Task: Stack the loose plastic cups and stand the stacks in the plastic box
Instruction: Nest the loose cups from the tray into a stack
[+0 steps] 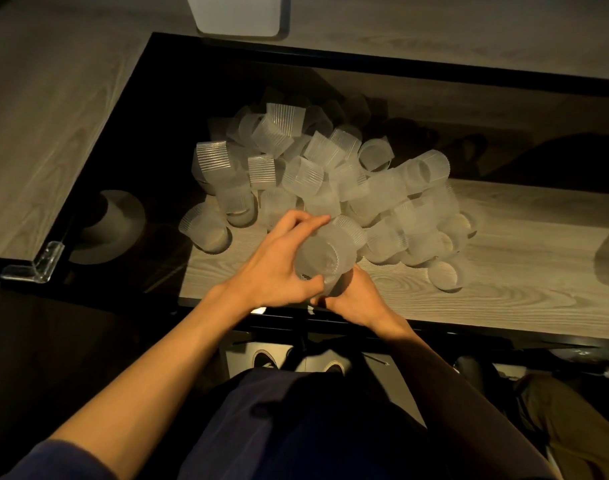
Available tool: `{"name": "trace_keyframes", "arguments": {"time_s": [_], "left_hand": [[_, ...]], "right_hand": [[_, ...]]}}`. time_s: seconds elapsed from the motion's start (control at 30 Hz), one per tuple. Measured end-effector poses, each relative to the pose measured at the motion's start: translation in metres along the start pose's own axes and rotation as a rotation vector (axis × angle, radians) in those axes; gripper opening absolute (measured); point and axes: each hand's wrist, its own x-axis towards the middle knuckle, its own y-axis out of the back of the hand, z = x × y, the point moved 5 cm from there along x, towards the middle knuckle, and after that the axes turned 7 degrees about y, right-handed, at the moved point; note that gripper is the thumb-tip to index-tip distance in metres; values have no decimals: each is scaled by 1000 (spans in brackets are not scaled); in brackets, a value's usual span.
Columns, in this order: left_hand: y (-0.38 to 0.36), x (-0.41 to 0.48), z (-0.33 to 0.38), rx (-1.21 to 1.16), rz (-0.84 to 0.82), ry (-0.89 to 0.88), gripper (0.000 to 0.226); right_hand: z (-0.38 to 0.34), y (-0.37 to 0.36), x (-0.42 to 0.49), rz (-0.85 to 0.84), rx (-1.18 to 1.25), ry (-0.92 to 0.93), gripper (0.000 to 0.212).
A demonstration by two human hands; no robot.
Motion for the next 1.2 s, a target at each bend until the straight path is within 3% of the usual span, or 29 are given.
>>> {"name": "trace_keyframes", "arguments": {"time_s": [0.33, 0.6, 0.7, 0.8, 0.9, 0.97, 1.2], "left_hand": [[-7, -6, -9, 50, 20, -55, 91], [-9, -17, -37, 71, -69, 84, 87], [22, -20, -51, 119, 201, 156, 69], [60, -31, -91, 339, 455, 442, 68], [78, -41, -139, 385, 365, 914, 75], [78, -47, -163, 344, 276, 1100, 66], [64, -50, -167, 87, 429, 1122, 17]], "right_hand": [[-4, 3, -3, 8, 12, 5, 69], [-3, 3, -2, 15, -12, 18, 84], [-3, 5, -2, 15, -41, 7, 86], [-2, 5, -4, 19, -52, -13, 87], [-1, 5, -5, 16, -49, -20, 88], [-3, 5, -4, 14, -55, -21, 87], [-6, 6, -5, 5, -41, -29, 87]]}}
